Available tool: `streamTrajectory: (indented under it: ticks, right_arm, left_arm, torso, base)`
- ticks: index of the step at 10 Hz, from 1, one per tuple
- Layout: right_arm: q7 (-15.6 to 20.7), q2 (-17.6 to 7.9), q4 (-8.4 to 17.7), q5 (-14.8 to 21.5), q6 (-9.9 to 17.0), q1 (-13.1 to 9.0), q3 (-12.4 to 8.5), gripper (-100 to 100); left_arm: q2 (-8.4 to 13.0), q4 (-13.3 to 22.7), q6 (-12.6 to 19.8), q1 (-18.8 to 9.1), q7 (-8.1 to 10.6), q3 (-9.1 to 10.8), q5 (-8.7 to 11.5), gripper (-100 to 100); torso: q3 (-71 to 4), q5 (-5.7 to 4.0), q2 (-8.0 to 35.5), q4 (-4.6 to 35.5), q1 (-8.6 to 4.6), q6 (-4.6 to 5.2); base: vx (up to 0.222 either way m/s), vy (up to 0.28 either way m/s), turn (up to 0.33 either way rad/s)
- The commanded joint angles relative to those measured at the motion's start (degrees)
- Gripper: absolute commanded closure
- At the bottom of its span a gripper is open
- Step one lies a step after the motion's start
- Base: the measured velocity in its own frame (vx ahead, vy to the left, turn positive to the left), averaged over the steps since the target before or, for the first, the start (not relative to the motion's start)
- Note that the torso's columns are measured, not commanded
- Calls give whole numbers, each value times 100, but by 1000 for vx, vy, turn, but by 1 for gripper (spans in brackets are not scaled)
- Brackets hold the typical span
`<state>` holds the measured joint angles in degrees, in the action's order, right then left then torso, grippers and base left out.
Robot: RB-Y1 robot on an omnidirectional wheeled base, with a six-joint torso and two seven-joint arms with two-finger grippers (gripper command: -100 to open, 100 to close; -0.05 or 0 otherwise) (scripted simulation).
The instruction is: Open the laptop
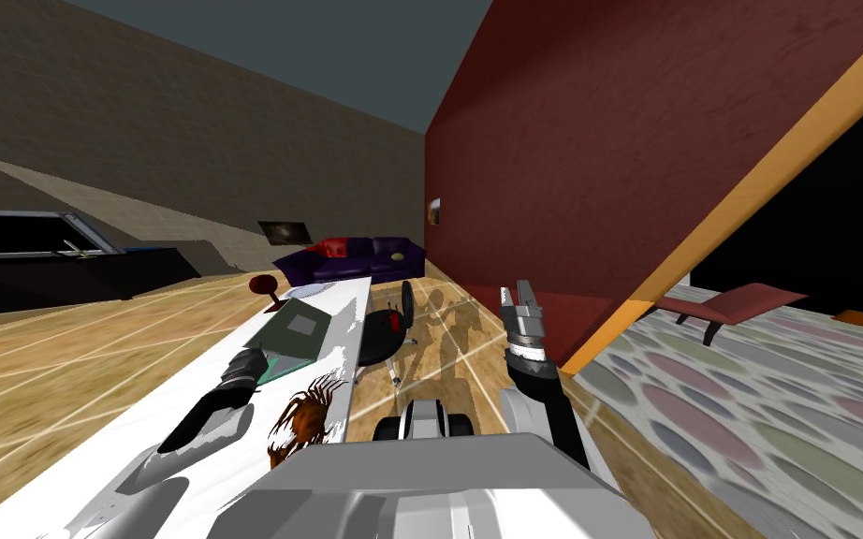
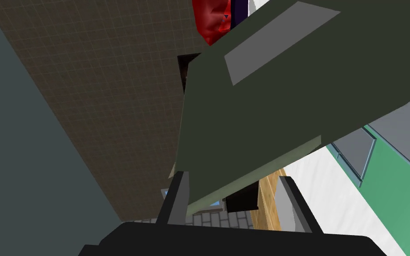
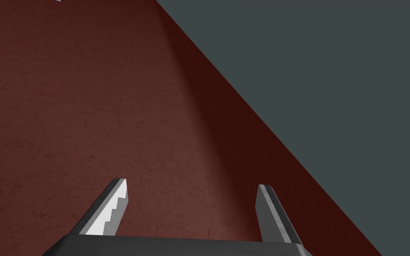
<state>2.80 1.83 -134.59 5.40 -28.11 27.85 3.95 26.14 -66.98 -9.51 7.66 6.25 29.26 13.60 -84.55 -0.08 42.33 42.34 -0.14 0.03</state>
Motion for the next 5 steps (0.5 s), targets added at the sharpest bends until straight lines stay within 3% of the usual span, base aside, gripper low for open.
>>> streamTrajectory:
  ticks: [1,5]
  right_arm:
    - [0,0,0,0,0,0,0,0]
    - [0,0,0,0,0,1,0,0]
  left_arm:
    - [-15,29,16,-38,69,-16,47,100]
    - [-15,29,16,-38,69,-16,47,100]
  torso:
    - [-1,0,-3,-1,2,-2]
    - [1,-7,2,4,4,-2]
  base:
    - [0,0,0]
    - [2,-1,7]
